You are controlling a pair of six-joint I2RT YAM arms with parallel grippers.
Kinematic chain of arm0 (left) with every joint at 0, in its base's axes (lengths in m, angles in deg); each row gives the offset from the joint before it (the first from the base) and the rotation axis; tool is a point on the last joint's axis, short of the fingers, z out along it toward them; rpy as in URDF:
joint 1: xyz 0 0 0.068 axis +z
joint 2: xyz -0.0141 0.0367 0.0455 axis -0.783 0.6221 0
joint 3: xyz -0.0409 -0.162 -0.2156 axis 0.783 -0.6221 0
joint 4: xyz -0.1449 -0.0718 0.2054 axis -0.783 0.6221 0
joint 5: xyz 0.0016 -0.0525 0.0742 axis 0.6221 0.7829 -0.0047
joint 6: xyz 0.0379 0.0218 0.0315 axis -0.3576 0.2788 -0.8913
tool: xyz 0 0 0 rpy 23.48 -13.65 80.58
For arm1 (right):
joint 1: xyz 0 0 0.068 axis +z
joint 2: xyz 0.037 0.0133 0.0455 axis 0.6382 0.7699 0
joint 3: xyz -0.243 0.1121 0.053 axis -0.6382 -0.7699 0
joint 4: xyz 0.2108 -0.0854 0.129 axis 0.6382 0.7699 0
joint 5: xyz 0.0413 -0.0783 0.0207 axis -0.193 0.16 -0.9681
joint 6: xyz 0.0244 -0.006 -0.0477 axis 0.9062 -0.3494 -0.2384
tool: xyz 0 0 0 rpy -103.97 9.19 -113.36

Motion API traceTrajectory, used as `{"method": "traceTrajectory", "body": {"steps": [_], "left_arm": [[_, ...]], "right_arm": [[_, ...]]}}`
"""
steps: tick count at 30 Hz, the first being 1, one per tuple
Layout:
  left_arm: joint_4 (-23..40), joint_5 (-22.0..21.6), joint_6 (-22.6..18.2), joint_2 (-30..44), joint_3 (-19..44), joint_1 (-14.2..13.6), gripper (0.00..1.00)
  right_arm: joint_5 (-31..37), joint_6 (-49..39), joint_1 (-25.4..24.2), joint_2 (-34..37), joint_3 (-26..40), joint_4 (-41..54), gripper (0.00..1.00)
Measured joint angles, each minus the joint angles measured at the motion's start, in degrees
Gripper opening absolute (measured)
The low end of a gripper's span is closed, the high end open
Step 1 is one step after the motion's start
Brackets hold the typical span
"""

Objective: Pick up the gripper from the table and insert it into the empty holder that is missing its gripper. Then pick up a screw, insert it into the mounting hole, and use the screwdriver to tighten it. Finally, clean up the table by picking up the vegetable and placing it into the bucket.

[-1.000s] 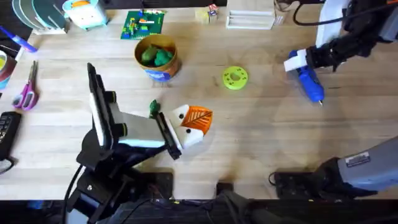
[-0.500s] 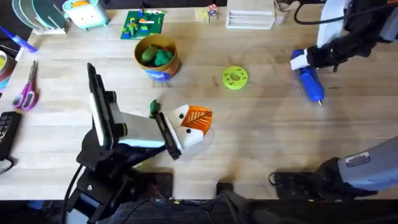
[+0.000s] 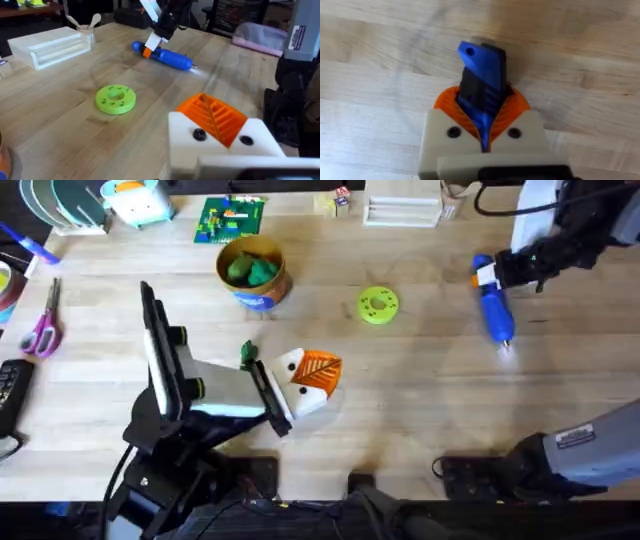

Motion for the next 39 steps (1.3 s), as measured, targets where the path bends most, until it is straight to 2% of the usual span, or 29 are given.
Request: {"method": "traceTrajectory", "body": {"steps": [6, 12, 19, 22, 25, 28, 32, 36, 39], "left_arm": [[0.0, 0.0, 0.0, 0.0, 0.0, 0.0, 0.009], [0.0, 0.0, 0.0, 0.0, 0.0, 0.0, 0.009], [0.0, 0.0, 0.0, 0.0, 0.0, 0.0, 0.009], [0.0, 0.0, 0.0, 0.0, 0.0, 0.0, 0.009], [0.0, 0.0, 0.0, 0.0, 0.0, 0.0, 0.009], [0.0, 0.0, 0.0, 0.0, 0.0, 0.0, 0.009], [0.0, 0.0, 0.0, 0.0, 0.0, 0.0, 0.009], [0.0, 0.0, 0.0, 0.0, 0.0, 0.0, 0.009], [0.0, 0.0, 0.0, 0.0, 0.0, 0.0, 0.009]], "right_arm": [[-0.3, 0.0, 0.0, -5.5, 0.4, 0.1, 0.024], [-1.0, 1.8, 0.4, -18.6, 1.1, 1.3, 0.024], [-5.3, 7.3, 0.4, -31.9, 1.9, 8.9, 0.024], [-6.9, 8.9, 0.5, -36.1, 0.3, 10.4, 0.024], [-8.5, 11.4, 0.5, -42.1, -5.2, 8.2, 0.024], [-10.6, 15.3, 0.6, -49.6, -12.9, 3.1, 0.024], [-15.0, 22.3, 3.2, -60.7, -23.2, -10.8, 0.024], [-17.7, 29.6, 10.6, -68.3, -29.7, -26.9, 0.024], [-18.7, 33.9, 17.8, -69.9, -32.1, -36.5, 0.024]]}}
